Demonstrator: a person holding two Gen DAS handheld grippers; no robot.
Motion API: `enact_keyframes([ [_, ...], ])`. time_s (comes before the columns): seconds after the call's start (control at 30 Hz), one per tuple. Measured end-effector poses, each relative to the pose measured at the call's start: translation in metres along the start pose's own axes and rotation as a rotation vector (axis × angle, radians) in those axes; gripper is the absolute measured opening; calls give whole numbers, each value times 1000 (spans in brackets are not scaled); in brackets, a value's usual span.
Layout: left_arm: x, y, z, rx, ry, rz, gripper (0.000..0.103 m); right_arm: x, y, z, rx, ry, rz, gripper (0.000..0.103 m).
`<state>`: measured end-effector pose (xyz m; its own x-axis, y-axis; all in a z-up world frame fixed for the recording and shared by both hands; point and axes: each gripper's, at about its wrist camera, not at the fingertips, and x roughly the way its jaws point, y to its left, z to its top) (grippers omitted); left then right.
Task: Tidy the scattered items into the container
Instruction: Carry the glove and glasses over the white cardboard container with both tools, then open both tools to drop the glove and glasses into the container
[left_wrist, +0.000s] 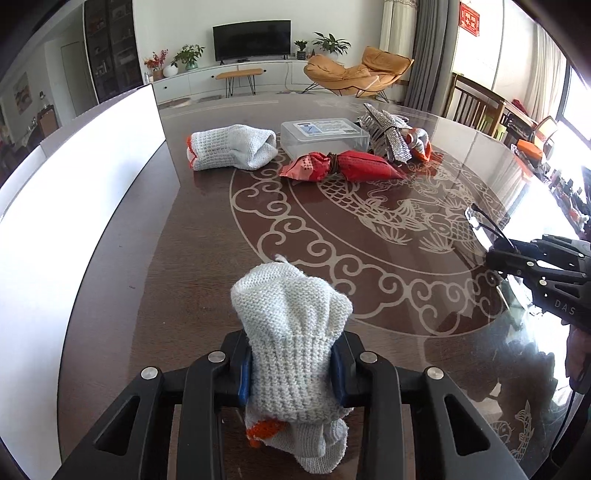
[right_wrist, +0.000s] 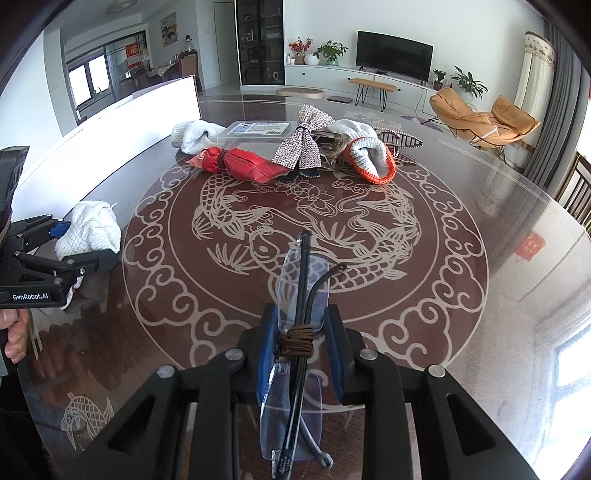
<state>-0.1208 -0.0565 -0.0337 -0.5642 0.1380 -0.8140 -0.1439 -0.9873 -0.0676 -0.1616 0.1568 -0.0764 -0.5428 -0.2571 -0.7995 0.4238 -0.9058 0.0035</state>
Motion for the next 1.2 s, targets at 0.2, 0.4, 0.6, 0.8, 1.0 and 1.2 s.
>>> enact_keyframes([
  [0.2, -27, -6, -8, -37, 3, -136, 31, -34, 14, 3, 59, -11, 73, 26],
  [0.4, -56, 4, -21, -90, 21, -193, 31, -43, 47, -3, 84, 52, 171, 26],
  [0.6, -123, 66, -8, -119, -33, -173, 31, -60, 111, 43, -21, 22, 287, 26],
  [0.8, -182, 188, 47, -160, -136, 40, 31, -71, 198, 151, -100, -87, 460, 26],
  [1.0, -141, 313, 88, -296, -69, 188, 31, -22, 305, 256, -190, -112, 551, 26],
  [1.2, -63, 364, 79, -384, 63, 201, 31, 88, 371, 291, -220, 41, 465, 26],
])
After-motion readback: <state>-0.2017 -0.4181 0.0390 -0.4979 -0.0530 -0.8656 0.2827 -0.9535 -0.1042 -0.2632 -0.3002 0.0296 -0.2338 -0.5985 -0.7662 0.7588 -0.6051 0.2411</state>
